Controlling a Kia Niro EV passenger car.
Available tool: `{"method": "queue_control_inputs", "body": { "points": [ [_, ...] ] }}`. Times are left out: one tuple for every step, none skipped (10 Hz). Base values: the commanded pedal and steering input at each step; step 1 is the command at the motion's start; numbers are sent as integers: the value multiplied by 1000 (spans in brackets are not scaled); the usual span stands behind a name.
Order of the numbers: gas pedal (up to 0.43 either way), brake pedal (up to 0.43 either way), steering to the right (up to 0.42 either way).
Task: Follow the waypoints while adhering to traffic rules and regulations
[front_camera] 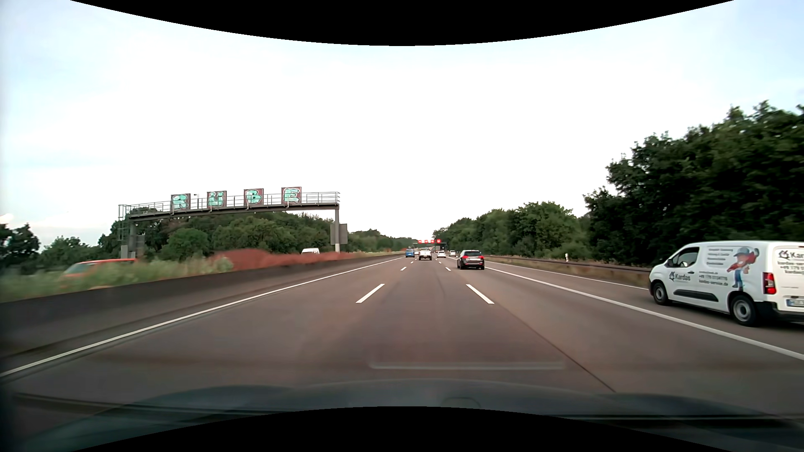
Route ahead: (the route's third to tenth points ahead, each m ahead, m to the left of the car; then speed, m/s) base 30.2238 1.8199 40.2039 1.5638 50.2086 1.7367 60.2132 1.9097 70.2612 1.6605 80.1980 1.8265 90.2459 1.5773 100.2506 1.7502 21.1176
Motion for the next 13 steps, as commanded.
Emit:
{"method": "queue_control_inputs", "body": {
  "points": [
    [150, 0, -4],
    [150, 0, -4],
    [150, 0, -4],
    [150, 0, -4],
    [150, 0, -4],
    [150, 0, -4],
    [150, 0, -3],
    [150, 0, -3],
    [150, 0, -3],
    [150, 0, -3],
    [150, 0, -3],
    [150, 0, -3],
    [150, 0, -3]
  ]
}}
